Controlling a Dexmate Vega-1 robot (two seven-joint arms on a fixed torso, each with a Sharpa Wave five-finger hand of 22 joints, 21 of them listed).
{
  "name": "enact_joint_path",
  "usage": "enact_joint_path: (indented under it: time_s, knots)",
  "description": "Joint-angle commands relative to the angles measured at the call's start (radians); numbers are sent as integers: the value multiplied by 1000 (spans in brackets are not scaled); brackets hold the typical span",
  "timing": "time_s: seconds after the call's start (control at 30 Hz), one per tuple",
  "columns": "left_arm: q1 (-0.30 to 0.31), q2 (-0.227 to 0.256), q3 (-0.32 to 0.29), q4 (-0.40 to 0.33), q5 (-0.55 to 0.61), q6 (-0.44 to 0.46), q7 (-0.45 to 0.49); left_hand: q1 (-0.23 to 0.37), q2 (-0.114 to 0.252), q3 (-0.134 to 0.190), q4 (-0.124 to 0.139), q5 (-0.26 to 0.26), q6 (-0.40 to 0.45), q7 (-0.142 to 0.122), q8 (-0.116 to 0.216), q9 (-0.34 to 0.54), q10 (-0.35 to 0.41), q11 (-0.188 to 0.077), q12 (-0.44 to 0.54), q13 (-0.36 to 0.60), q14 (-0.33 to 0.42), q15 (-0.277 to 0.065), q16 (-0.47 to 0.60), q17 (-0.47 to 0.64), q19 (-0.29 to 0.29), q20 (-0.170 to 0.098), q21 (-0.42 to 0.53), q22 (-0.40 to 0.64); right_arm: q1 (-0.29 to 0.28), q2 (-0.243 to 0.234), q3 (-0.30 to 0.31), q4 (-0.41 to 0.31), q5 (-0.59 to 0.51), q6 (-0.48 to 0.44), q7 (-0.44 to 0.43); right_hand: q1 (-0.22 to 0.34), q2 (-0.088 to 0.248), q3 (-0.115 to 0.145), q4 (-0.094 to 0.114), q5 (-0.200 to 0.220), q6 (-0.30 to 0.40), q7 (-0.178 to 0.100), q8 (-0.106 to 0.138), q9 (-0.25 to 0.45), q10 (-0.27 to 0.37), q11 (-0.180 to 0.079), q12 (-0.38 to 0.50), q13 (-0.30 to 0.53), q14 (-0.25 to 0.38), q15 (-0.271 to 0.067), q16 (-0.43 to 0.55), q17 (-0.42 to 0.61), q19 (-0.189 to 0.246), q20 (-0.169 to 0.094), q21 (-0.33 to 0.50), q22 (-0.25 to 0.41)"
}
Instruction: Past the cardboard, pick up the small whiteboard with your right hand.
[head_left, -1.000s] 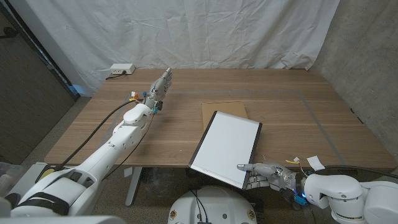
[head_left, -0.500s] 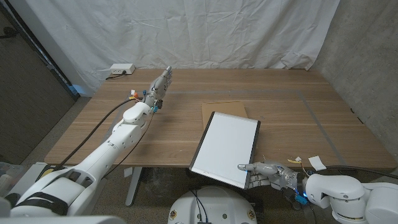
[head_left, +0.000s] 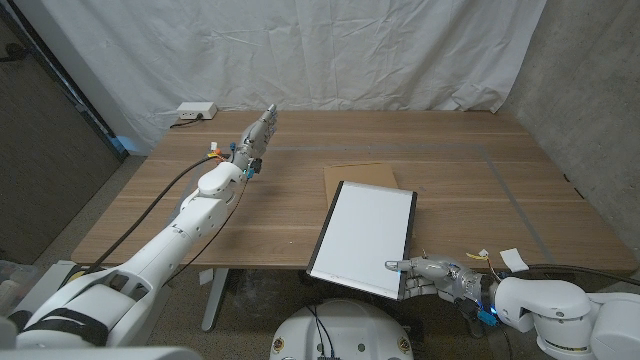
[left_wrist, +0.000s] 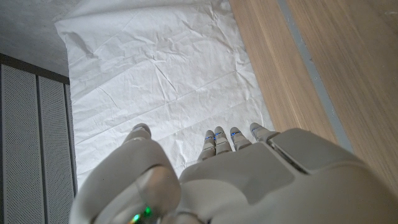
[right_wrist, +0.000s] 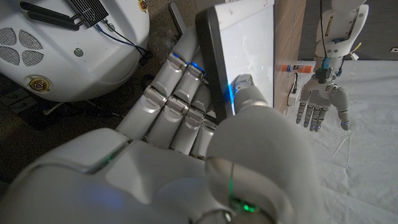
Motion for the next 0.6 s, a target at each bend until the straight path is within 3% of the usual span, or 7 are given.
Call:
enact_joint_path:
  time_s: [0.03, 0.6]
  knots:
    - [-2, -6, 4, -3, 3, 3, 7, 4, 14, -4, 3, 0, -6, 2, 2, 4, -4, -4, -1, 4, -6, 5, 3, 4, -10, -45, -1, 4, -9, 11, 25, 1, -1, 3, 27, 87, 74, 10, -1, -1, 32, -21, 9, 6, 9, 0, 1, 7, 12, -1, 4, 3, 7, 1, 10, 2]
    - [-7, -4, 8, -11, 10, 12, 14, 5, 15, -6, 3, 0, -6, 1, 2, 4, -3, -5, 0, 4, -7, 5, 3, 4, -11, -44, -1, 4, -4, 33, 55, 6, 10, 7, 73, 92, 74, 11, 2, -2, 35, -21, 9, 11, 16, 1, 2, 11, 18, 0, 6, 8, 6, 1, 22, 6]
